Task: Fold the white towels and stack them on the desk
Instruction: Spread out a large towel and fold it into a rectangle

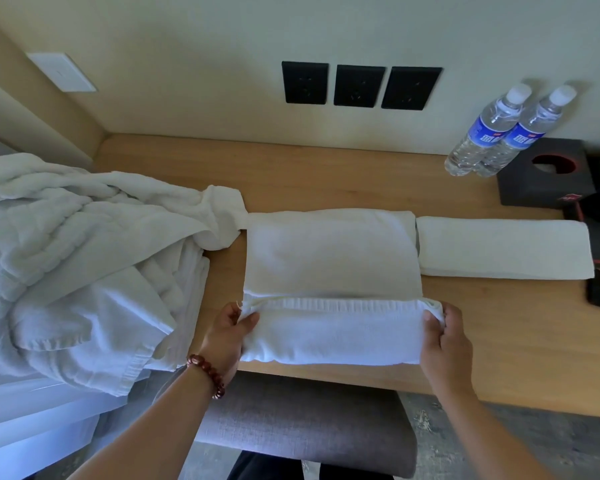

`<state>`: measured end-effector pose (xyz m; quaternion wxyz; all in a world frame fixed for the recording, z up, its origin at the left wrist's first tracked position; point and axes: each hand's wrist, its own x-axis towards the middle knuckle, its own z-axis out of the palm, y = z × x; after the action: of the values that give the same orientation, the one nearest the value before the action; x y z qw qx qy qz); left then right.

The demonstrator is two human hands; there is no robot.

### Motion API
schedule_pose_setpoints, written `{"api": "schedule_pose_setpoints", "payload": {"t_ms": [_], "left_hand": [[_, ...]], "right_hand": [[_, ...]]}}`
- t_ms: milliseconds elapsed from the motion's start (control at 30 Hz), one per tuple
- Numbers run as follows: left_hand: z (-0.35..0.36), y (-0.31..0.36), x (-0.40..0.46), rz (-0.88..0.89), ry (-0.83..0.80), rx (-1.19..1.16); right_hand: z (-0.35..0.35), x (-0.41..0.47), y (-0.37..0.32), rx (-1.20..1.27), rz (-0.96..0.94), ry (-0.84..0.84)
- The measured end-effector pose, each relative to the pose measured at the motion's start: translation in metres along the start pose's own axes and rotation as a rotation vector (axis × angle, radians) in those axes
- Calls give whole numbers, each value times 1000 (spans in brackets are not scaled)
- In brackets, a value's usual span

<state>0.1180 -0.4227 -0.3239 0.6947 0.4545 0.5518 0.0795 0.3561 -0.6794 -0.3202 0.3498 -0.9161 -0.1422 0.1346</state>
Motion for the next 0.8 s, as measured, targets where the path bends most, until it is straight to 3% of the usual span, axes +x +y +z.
{"api": "schedule_pose_setpoints", "payload": {"t_ms": [300, 467, 800], "left_hand": [[-2, 58, 45, 173, 170, 12], [26, 92, 74, 194, 355, -42], [67, 139, 135, 270, 450, 263]], "right_hand": [[12, 87, -46, -45, -141, -66], [27, 134, -65, -46, -138, -77], [56, 197, -63, -104, 0, -72]]}}
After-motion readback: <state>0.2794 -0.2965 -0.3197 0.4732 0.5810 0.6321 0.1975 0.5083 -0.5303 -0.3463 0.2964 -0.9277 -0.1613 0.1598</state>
